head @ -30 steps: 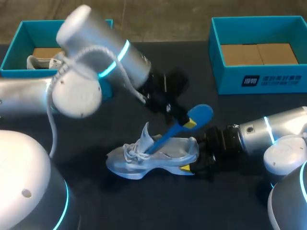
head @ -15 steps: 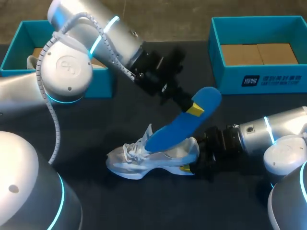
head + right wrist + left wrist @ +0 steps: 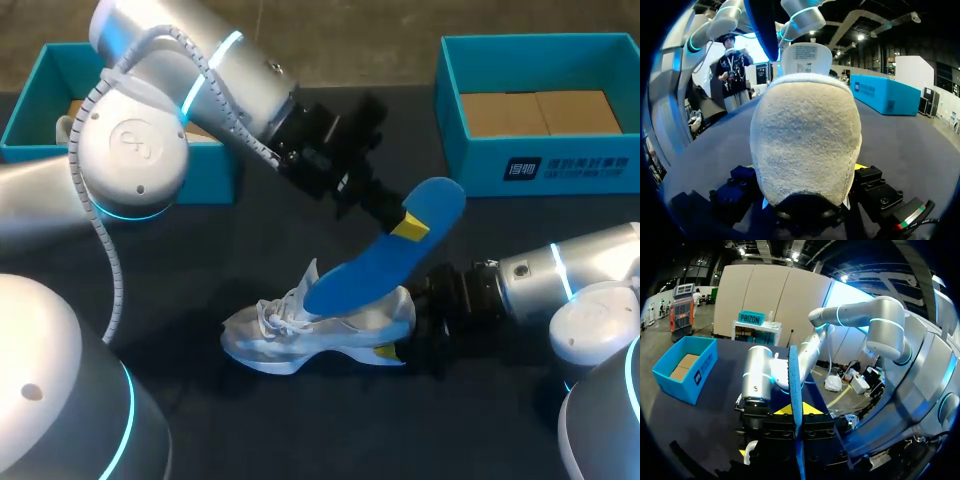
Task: Take the shoe out of the shoebox, open the shoe tongue, remove and reinsert the insole, then place the shoe into the shoebox
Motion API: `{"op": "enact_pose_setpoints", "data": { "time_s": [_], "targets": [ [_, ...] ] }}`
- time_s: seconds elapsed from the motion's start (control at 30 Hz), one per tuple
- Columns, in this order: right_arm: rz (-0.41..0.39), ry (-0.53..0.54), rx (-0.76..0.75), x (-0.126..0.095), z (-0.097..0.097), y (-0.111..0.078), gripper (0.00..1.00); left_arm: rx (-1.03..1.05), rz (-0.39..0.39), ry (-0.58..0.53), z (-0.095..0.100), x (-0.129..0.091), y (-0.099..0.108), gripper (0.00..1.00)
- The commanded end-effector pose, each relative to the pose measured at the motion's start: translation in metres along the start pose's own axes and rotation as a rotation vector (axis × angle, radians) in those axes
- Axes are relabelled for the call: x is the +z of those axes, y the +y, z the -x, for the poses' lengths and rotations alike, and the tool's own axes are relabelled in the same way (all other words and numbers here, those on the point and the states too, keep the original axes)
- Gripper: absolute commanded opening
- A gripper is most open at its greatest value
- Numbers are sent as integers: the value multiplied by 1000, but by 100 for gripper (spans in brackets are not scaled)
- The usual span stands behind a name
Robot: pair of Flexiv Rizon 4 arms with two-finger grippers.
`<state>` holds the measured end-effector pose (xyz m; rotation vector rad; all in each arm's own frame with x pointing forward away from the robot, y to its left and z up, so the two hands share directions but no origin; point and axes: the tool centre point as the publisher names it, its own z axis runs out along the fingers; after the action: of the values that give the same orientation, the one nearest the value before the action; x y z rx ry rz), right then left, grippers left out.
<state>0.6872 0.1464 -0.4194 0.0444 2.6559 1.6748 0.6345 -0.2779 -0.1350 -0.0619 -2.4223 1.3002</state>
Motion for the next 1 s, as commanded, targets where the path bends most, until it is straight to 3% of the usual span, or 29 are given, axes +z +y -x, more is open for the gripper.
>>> {"op": "enact_pose_setpoints", "data": {
  "time_s": [0.03, 0.1, 0.33, 0.5, 0.73, 0.87, 1.0],
  "targets": [
    [-4, -1, 1, 3, 0, -1, 0, 0, -1, -1, -1, 0, 0, 0],
    [-4, -1, 1, 3, 0, -1, 0, 0, -1, -1, -1, 0, 0, 0],
    [-4, -1, 1, 3, 0, -1, 0, -106, -246, 22, -21, -42, -30, 0],
    [-4, -1, 1, 3, 0, -1, 0, -161, -368, 48, -34, -68, -52, 0],
    [-4, -1, 1, 3, 0, -1, 0, -233, -464, 50, -56, -93, -62, 0],
    [-4, -1, 1, 3, 0, -1, 0, -326, -529, -16, -62, -114, -75, 0],
    [-4, -1, 1, 3, 0, -1, 0, -326, -529, -16, -62, -114, -75, 0]
  ]
}}
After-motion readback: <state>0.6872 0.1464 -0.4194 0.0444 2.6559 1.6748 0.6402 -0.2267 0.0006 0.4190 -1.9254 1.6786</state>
